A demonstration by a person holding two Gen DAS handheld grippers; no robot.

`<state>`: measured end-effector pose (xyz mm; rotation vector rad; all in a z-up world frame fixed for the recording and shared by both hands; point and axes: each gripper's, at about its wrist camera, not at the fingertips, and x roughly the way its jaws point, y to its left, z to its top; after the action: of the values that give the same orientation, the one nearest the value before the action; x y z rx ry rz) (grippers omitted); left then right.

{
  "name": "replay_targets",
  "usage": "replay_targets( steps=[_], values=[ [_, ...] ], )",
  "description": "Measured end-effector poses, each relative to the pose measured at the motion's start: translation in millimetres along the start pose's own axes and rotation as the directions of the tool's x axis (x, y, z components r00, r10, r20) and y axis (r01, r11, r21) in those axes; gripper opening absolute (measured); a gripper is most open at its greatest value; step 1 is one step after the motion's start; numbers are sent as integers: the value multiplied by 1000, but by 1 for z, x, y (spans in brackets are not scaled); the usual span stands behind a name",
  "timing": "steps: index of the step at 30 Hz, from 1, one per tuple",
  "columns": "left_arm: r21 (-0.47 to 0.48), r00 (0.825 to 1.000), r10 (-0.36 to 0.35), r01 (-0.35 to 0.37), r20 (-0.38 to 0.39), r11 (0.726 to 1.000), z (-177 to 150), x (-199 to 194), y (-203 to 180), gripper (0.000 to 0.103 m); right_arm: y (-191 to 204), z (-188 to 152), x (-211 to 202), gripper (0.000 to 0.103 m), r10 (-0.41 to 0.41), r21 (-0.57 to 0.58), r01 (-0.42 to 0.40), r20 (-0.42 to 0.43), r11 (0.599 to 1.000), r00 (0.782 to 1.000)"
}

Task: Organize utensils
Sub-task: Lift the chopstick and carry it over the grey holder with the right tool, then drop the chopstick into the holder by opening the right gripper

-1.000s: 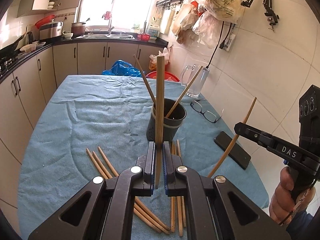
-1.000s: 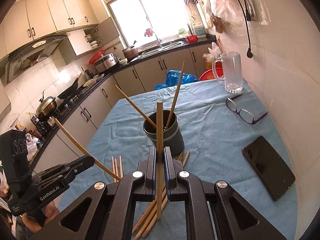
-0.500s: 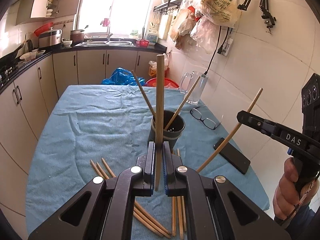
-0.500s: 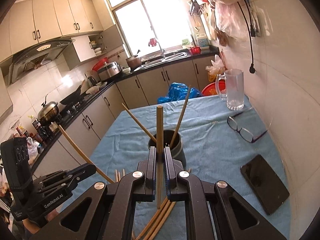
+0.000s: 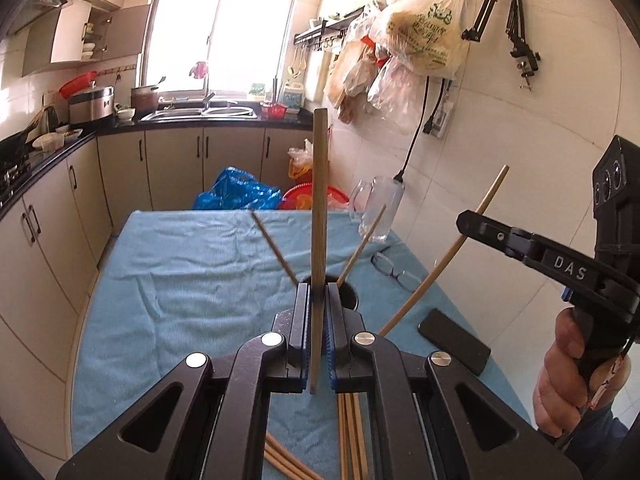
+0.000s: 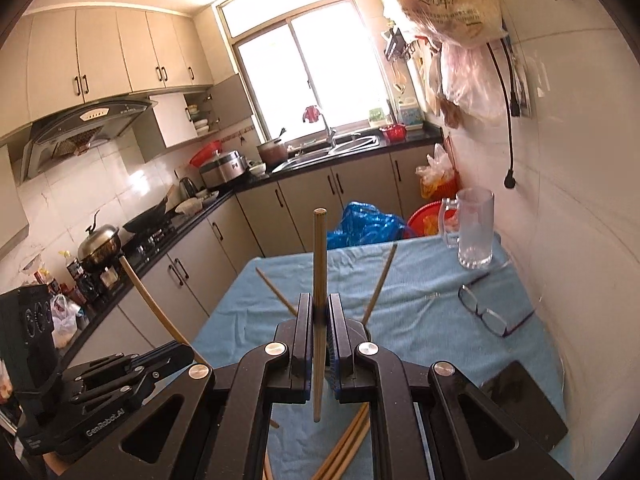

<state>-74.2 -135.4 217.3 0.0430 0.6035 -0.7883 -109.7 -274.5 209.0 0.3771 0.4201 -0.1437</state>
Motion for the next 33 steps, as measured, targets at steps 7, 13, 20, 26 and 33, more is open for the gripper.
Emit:
replay_targets(
  steps=[7, 13, 20, 26, 33],
  values=[
    [-10, 999, -13, 13, 31, 1000, 40, 11, 2, 6, 3, 32, 9, 8, -13, 6, 13, 32, 1000, 999],
    [-26, 999, -26, 28, 46, 999, 66, 34, 0, 6, 2, 55, 21, 8, -29, 8, 28, 59, 1000, 998],
    [-47, 999, -40, 39, -16, 998, 65, 78, 3, 6, -14, 55, 56, 8, -53, 23, 53, 12, 998, 999],
    [-82, 996, -38, 31, -76, 996, 48, 110, 15, 6, -28, 38, 92, 8, -58, 38, 61, -71, 997, 996],
    [-98, 994, -32, 22, -107, 995, 34, 123, 24, 6, -40, 21, 114, 8, -54, 62, 63, -138, 996, 989]
  ],
)
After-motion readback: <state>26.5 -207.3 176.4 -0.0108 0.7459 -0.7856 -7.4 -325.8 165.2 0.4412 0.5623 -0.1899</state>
